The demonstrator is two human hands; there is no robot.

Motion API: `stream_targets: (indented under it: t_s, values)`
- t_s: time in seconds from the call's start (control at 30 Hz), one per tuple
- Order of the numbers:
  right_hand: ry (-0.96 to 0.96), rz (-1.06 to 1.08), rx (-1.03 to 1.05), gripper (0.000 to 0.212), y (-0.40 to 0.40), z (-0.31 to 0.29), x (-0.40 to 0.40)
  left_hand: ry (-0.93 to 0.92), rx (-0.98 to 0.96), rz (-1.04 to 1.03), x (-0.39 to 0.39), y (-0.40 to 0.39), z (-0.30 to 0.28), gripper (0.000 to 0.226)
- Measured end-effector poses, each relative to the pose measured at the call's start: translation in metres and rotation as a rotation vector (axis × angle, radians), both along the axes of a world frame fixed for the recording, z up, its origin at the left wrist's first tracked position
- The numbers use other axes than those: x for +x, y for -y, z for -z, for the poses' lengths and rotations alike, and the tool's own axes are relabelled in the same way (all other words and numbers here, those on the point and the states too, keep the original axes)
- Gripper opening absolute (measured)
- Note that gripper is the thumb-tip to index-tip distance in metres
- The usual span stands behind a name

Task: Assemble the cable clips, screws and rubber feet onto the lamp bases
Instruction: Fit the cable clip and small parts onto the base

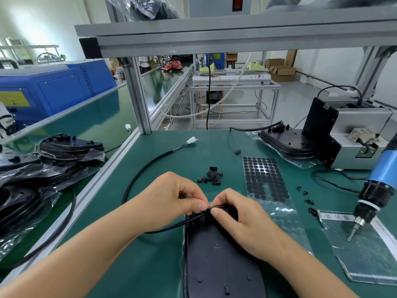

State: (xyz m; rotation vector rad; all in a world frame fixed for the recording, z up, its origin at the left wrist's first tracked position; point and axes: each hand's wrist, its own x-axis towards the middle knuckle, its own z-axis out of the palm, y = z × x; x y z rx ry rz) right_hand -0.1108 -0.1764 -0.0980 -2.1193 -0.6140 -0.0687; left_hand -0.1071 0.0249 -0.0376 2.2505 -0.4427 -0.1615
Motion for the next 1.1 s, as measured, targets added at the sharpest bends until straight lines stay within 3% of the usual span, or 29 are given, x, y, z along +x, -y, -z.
stream_targets:
  t_s: [0.2, 0.4, 0.57, 0.7, 1.1]
  values:
    - [-0.001, 0.005, 0.007, 0.007, 0.0, 0.0, 0.0, -0.125, -0.091, -0.06, 0.002, 0.003, 0.006, 0.008]
    - [0.006, 0.02, 0.028, 0.006, -0.001, 0.0, -0.001, -0.079, -0.076, -0.139, 0.007, 0.009, 0.013, 0.01]
    - [0.003, 0.036, 0.049, 0.002, -0.002, 0.001, -0.001, -0.135, -0.117, -0.051, 0.001, 0.002, 0.012, 0.008]
    - [-0.004, 0.038, 0.059, 0.003, -0.003, 0.001, -0.002, -0.067, -0.06, -0.063, 0.002, 0.003, 0.012, 0.006]
    - [-0.017, 0.098, 0.077, 0.01, -0.008, 0.003, -0.003, -0.09, -0.123, -0.051, -0.001, 0.001, 0.024, 0.012]
